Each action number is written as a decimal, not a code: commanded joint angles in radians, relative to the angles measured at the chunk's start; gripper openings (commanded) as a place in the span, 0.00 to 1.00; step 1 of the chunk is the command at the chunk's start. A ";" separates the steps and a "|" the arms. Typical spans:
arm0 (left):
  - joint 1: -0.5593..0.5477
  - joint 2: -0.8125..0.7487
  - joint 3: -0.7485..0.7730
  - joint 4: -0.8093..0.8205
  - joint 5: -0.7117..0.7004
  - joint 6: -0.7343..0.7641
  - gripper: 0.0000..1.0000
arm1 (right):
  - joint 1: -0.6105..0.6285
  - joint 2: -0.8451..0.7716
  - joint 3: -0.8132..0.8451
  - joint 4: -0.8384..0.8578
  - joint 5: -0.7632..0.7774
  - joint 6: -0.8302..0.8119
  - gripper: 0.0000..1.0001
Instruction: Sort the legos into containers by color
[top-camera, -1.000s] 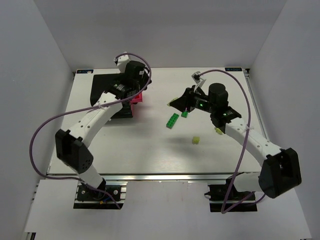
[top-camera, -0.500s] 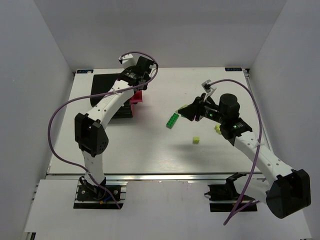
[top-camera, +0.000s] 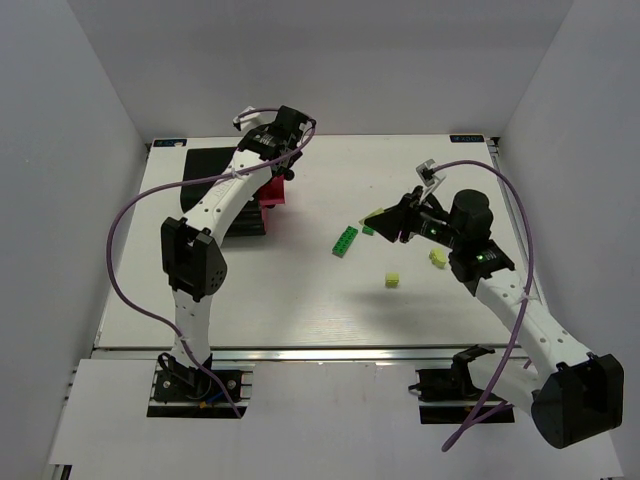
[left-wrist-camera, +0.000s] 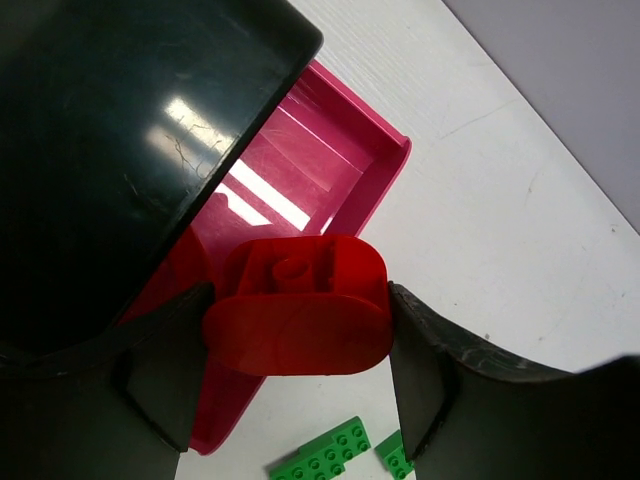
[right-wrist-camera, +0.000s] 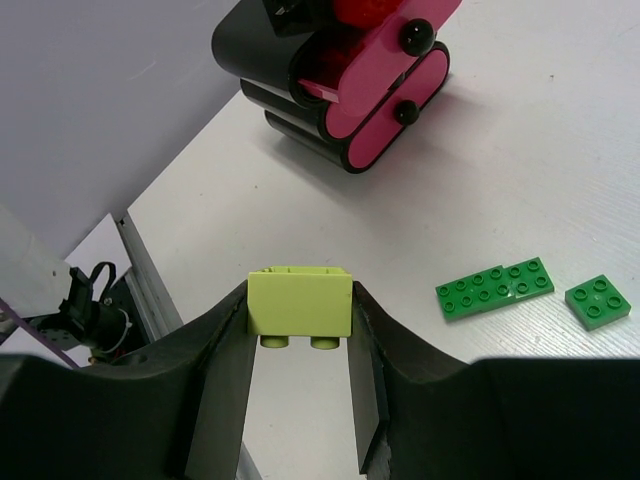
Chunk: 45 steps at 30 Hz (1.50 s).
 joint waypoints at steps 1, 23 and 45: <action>-0.001 -0.034 0.033 -0.015 -0.014 -0.100 0.44 | -0.015 -0.022 -0.014 0.053 -0.034 0.013 0.00; 0.008 -0.082 0.050 0.003 -0.026 -0.070 0.84 | -0.066 -0.014 -0.024 0.063 -0.074 0.036 0.00; -0.001 -0.013 0.052 0.255 0.545 0.352 0.30 | -0.084 -0.015 -0.025 0.063 -0.078 0.026 0.00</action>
